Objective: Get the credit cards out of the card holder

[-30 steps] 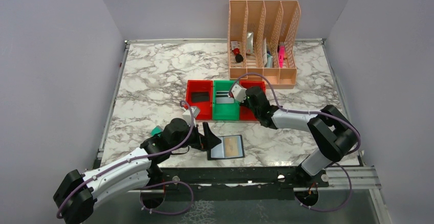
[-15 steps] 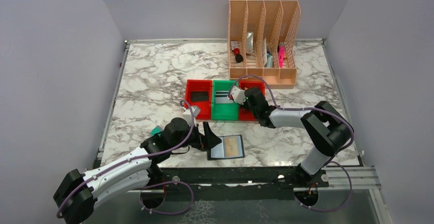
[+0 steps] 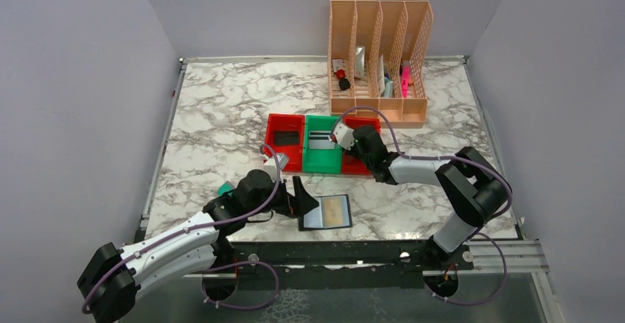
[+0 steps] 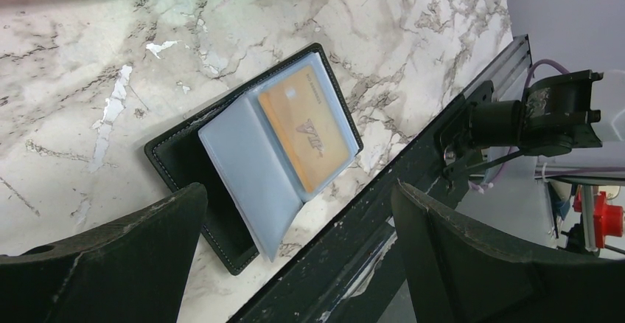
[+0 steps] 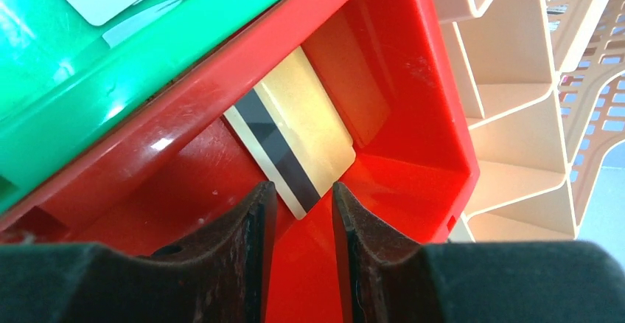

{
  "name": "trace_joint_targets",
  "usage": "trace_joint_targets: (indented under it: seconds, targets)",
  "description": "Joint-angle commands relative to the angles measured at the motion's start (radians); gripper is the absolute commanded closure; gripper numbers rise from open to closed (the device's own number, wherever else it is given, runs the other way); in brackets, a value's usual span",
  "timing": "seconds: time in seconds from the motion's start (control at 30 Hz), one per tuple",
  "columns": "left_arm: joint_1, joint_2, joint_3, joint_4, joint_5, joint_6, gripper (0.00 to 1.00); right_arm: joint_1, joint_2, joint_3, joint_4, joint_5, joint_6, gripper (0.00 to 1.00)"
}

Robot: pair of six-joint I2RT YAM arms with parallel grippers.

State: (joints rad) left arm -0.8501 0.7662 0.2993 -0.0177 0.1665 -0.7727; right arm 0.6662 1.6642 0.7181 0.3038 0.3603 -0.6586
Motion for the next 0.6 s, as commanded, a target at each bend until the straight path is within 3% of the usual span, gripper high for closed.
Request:
trace_joint_targets:
  seconds: [0.0, 0.2, 0.37, 0.47, 0.57]
  targets:
    - [0.005, -0.005, 0.023, -0.005, -0.012, 0.004, 0.01, -0.004, -0.064, 0.034, 0.008, -0.003, 0.101, 0.61]
    - [0.004, -0.008, 0.028, -0.006, -0.005, 0.004, 0.01, -0.004, -0.253, 0.056, -0.070, -0.078, 0.404, 0.61]
    - [0.005, -0.018, 0.029, 0.004, 0.011, 0.001, 0.03, -0.004, -0.392, 0.088, -0.305, -0.074, 0.849, 0.62]
    - [0.005, -0.019, 0.028, 0.026, 0.039, 0.001, 0.08, -0.004, -0.463, 0.075, -0.443, -0.255, 1.017, 0.59]
    - [0.005, -0.015, 0.015, 0.064, 0.064, -0.016, 0.15, -0.004, -0.518, -0.001, -0.448, -0.490, 1.106, 0.59]
